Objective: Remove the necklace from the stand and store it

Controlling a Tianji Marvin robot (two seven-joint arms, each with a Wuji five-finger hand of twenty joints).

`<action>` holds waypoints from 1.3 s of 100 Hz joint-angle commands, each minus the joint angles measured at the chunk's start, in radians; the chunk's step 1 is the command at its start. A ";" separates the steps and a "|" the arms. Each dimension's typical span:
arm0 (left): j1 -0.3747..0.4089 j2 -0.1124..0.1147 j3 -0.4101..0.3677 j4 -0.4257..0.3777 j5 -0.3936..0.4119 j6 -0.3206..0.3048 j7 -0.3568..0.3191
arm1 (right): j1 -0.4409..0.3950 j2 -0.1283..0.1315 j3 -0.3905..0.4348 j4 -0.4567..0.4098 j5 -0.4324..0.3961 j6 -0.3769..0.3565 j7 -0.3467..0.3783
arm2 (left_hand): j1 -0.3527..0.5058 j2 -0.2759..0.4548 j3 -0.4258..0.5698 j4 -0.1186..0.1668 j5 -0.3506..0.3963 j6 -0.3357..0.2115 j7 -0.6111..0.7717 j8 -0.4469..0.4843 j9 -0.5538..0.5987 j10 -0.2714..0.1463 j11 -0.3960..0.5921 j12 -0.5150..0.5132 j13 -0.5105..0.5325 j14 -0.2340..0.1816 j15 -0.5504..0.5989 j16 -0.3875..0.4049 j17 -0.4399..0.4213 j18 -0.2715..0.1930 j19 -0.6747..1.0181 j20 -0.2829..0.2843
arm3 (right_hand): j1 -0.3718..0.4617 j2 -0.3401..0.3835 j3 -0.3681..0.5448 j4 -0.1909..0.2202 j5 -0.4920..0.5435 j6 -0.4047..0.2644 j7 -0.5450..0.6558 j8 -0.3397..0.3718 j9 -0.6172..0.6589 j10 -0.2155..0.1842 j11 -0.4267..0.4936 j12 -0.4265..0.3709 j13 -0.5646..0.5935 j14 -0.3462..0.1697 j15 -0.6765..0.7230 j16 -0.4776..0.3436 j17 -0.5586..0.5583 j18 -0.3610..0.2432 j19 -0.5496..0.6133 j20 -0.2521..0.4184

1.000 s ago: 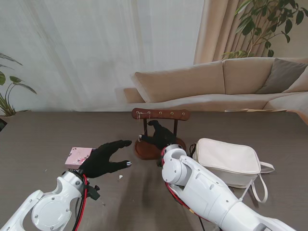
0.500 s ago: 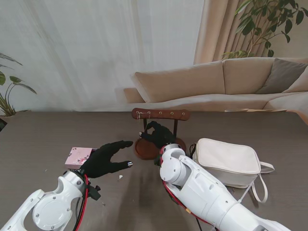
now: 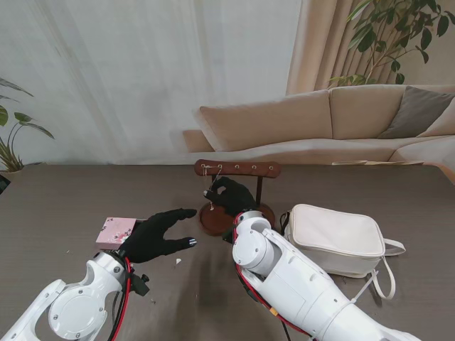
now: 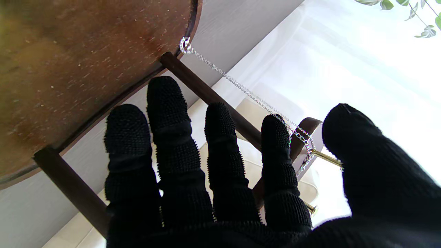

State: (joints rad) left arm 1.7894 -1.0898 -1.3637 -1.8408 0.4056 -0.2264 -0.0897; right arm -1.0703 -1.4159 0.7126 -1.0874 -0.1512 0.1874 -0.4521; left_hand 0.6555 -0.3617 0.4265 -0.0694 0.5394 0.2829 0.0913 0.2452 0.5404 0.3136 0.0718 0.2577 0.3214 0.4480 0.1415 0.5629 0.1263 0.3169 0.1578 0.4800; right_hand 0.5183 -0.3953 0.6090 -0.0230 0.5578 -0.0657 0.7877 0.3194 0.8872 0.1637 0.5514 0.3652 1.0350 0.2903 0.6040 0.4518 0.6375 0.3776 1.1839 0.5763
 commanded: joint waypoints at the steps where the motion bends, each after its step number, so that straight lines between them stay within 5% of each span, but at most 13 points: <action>1: 0.002 -0.001 0.001 -0.005 -0.005 0.005 -0.023 | -0.004 -0.013 0.001 -0.009 0.014 0.006 0.009 | 0.010 0.037 -0.020 0.006 0.020 -0.015 0.002 0.000 0.019 0.000 -0.009 0.002 0.009 0.020 -0.022 -0.012 -0.008 -0.014 0.016 0.015 | 0.051 0.012 -0.083 -0.008 0.043 -0.016 -0.003 0.010 0.035 -0.024 0.008 0.014 0.040 0.014 0.015 0.010 -0.105 0.034 0.041 -0.025; 10: 0.003 -0.001 0.001 -0.005 -0.008 0.006 -0.023 | 0.000 -0.019 0.001 -0.005 0.024 0.010 0.005 | 0.011 0.041 -0.025 0.007 0.016 -0.015 0.000 -0.001 0.019 0.003 -0.009 0.002 0.009 0.022 -0.023 -0.014 -0.009 -0.014 0.016 0.016 | 0.139 -0.009 -0.128 0.016 0.056 -0.030 0.086 -0.099 0.048 -0.025 0.006 0.018 0.052 0.009 0.019 0.012 -0.097 0.032 0.051 -0.032; 13: 0.003 -0.001 0.001 -0.005 -0.009 0.006 -0.022 | 0.001 -0.022 0.001 -0.004 0.029 0.011 0.002 | 0.012 0.043 -0.027 0.007 0.015 -0.015 0.000 -0.001 0.019 0.002 -0.009 0.002 0.009 0.022 -0.023 -0.015 -0.008 -0.014 0.016 0.016 | 0.069 -0.044 0.099 -0.012 0.047 -0.035 0.131 -0.144 0.050 -0.026 0.007 0.019 0.055 0.008 0.021 0.013 -0.094 0.031 0.054 -0.035; 16: 0.003 -0.002 0.000 -0.006 -0.011 0.007 -0.022 | 0.002 -0.025 0.002 -0.003 0.035 0.013 -0.001 | 0.013 0.044 -0.029 0.007 0.019 -0.015 0.002 0.000 0.019 0.002 -0.009 0.002 0.009 0.021 -0.024 -0.017 -0.009 -0.014 0.016 0.017 | -0.048 -0.115 0.421 -0.124 0.066 -0.028 0.106 -0.132 0.052 -0.026 0.007 0.019 0.059 0.008 0.024 0.015 -0.093 0.031 0.058 -0.036; 21: 0.004 -0.002 0.000 -0.006 -0.012 0.008 -0.021 | 0.004 -0.030 0.004 -0.002 0.046 0.016 -0.008 | 0.013 0.045 -0.032 0.008 0.016 -0.015 0.000 -0.001 0.018 0.002 -0.009 0.002 0.009 0.022 -0.025 -0.019 -0.010 -0.014 0.016 0.017 | -0.088 -0.140 0.549 -0.184 0.083 -0.026 0.089 -0.115 0.060 -0.028 0.010 0.020 0.068 0.007 0.030 0.016 -0.087 0.030 0.064 -0.035; 29: 0.005 -0.002 0.000 -0.008 -0.016 0.011 -0.021 | 0.007 -0.040 0.005 0.005 0.059 0.020 -0.024 | 0.015 0.049 -0.036 0.009 0.018 -0.015 0.001 0.000 0.019 0.004 -0.009 0.002 0.009 0.023 -0.026 -0.023 -0.011 -0.015 0.016 0.018 | -0.082 -0.132 0.563 -0.197 0.077 -0.018 0.075 -0.120 0.068 -0.025 0.010 0.019 0.075 0.011 0.034 0.018 -0.084 0.031 0.069 -0.035; 35: 0.006 -0.002 -0.001 -0.009 -0.018 0.012 -0.022 | 0.009 -0.044 0.006 0.010 0.065 0.023 -0.028 | 0.015 0.052 -0.041 0.009 0.022 -0.015 0.003 0.000 0.018 0.004 -0.010 0.001 0.009 0.023 -0.028 -0.026 -0.012 -0.013 0.016 0.018 | -0.128 -0.096 0.569 -0.109 0.057 0.004 -0.017 -0.069 0.061 -0.017 0.004 0.018 0.073 0.014 0.033 0.017 -0.087 0.033 0.071 -0.039; 39: 0.006 -0.002 -0.001 -0.010 -0.019 0.013 -0.022 | 0.009 -0.046 0.007 0.011 0.073 0.025 -0.029 | 0.017 0.053 -0.043 0.009 0.022 -0.014 0.003 0.001 0.018 0.004 -0.010 0.001 0.009 0.023 -0.028 -0.028 -0.012 -0.014 0.016 0.018 | -0.145 -0.093 0.568 -0.093 0.022 0.020 -0.043 -0.057 0.052 -0.008 0.000 0.017 0.070 0.015 0.032 0.018 -0.092 0.034 0.070 -0.039; 75: 0.003 -0.001 0.002 -0.011 -0.011 0.025 -0.029 | -0.002 -0.062 0.016 0.021 0.124 0.032 -0.045 | 0.029 0.062 -0.056 0.012 0.031 -0.012 0.007 0.004 0.030 0.009 -0.006 0.003 0.012 0.025 -0.027 -0.039 -0.011 -0.014 0.017 0.020 | -0.234 -0.124 0.571 -0.078 -0.179 0.196 -0.066 -0.058 0.018 0.031 0.019 0.019 0.050 0.039 0.052 0.026 -0.116 0.046 0.066 -0.030; 96: 0.001 0.001 0.005 -0.011 -0.012 0.032 -0.039 | -0.005 -0.066 0.014 0.025 0.138 0.031 -0.041 | 0.031 0.066 -0.061 0.013 0.031 -0.013 0.007 0.006 0.034 0.010 -0.006 0.007 0.009 0.024 -0.029 -0.045 -0.013 -0.015 0.016 0.020 | -0.237 -0.127 0.573 -0.078 -0.212 0.179 -0.070 -0.064 0.019 0.030 0.022 0.016 0.050 0.043 0.062 0.027 -0.117 0.048 0.064 -0.029; 114: 0.000 0.002 0.007 -0.012 -0.009 0.039 -0.042 | -0.006 -0.074 0.009 0.034 0.146 0.019 -0.054 | 0.032 0.069 -0.065 0.014 0.032 -0.013 0.007 0.007 0.036 0.011 -0.006 0.008 0.010 0.026 -0.030 -0.050 -0.014 -0.015 0.016 0.021 | -0.227 -0.129 0.575 -0.080 -0.157 0.080 -0.063 -0.066 0.040 0.034 0.018 0.012 0.052 0.046 0.066 0.024 -0.124 0.048 0.056 -0.030; 122: -0.002 0.002 0.009 -0.011 -0.011 0.040 -0.043 | -0.006 -0.074 0.007 0.032 0.143 0.024 -0.053 | 0.032 0.071 -0.067 0.014 0.034 -0.014 0.007 0.007 0.036 0.010 -0.006 0.008 0.010 0.025 -0.031 -0.052 -0.013 -0.016 0.016 0.022 | -0.231 -0.131 0.574 -0.080 -0.171 0.097 -0.074 -0.070 0.037 0.031 0.015 0.012 0.054 0.045 0.068 0.023 -0.123 0.048 0.056 -0.030; 130: -0.003 0.002 0.009 -0.010 -0.012 0.039 -0.045 | -0.010 -0.075 0.007 0.029 0.143 0.034 -0.054 | 0.033 0.071 -0.068 0.014 0.033 -0.014 0.007 0.007 0.037 0.010 -0.006 0.008 0.011 0.025 -0.031 -0.054 -0.013 -0.016 0.016 0.022 | -0.243 -0.131 0.573 -0.079 -0.223 0.184 -0.090 -0.076 0.043 0.027 0.011 0.010 0.062 0.048 0.072 0.024 -0.121 0.050 0.056 -0.029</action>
State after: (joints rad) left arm 1.7861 -1.0864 -1.3554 -1.8464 0.3968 -0.1894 -0.1128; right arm -1.0701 -1.4833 0.7217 -1.0502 -0.0072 0.2135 -0.5178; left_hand 0.6658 -0.3295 0.3845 -0.0687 0.5628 0.2830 0.0992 0.2469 0.5731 0.3217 0.0739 0.2586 0.3214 0.4513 0.1302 0.5229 0.1222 0.3169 0.1584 0.4909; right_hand 0.3207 -0.4959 1.1132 -0.1248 0.3868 0.0799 0.7148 0.2570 0.9175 0.1774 0.5610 0.3714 1.0811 0.3128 0.6514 0.4692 0.6375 0.4100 1.2124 0.5512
